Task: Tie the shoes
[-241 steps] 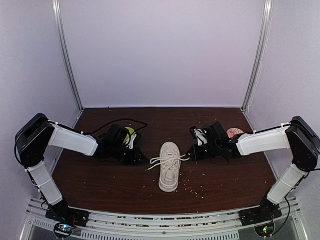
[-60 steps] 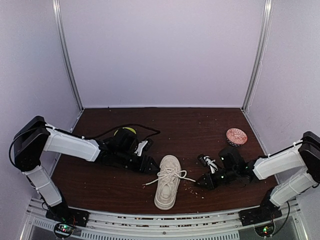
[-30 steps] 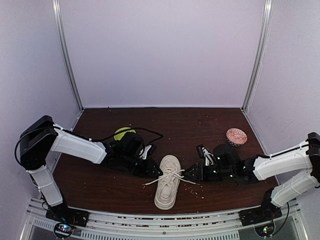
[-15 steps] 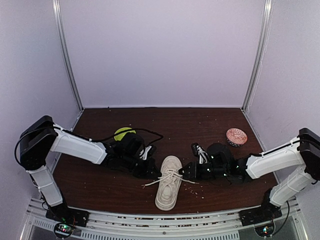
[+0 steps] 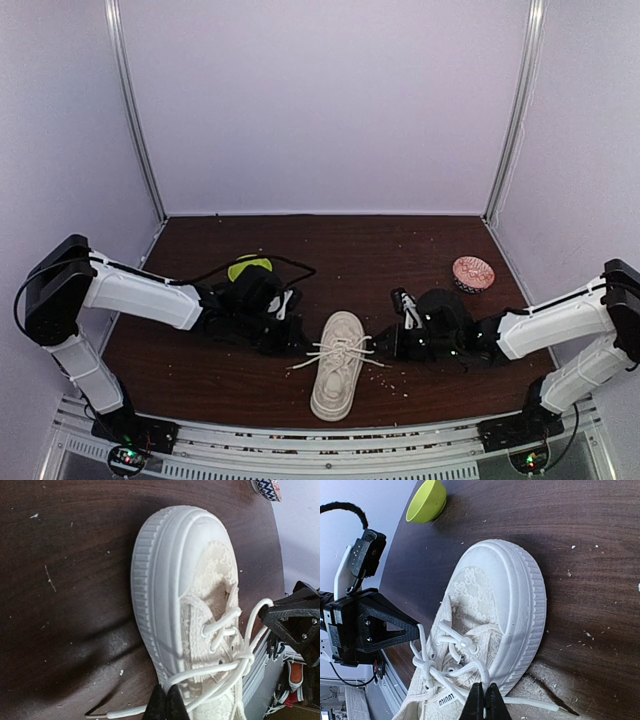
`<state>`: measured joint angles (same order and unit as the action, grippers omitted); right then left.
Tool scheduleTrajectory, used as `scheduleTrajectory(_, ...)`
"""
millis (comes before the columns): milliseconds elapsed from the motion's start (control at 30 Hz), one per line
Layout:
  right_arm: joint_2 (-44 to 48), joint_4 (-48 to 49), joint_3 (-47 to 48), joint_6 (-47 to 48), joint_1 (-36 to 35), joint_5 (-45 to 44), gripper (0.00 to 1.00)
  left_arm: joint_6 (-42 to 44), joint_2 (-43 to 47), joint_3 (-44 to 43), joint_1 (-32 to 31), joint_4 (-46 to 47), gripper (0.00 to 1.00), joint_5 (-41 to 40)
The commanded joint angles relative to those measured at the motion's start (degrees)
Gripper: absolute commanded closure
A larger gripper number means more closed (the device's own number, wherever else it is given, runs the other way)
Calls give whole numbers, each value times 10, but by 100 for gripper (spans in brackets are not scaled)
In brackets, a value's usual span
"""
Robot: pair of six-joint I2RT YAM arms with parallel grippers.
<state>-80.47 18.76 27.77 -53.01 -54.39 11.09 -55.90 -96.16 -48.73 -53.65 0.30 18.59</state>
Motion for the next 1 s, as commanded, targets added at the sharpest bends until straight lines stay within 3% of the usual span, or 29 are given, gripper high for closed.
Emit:
scheduleTrajectory(0,21,-24,-12,-2,1,-33,100,-5,19,11,-1,-16,100,-31)
scheduleTrajectory(533,80,-74,-59,-6,7,-109,100,-40,21,61,7,-42,100,-84)
scheduleTrajectory(967,84,-59,-84,-3,13,-112,100,-63,35,101,17,-34,100,-115)
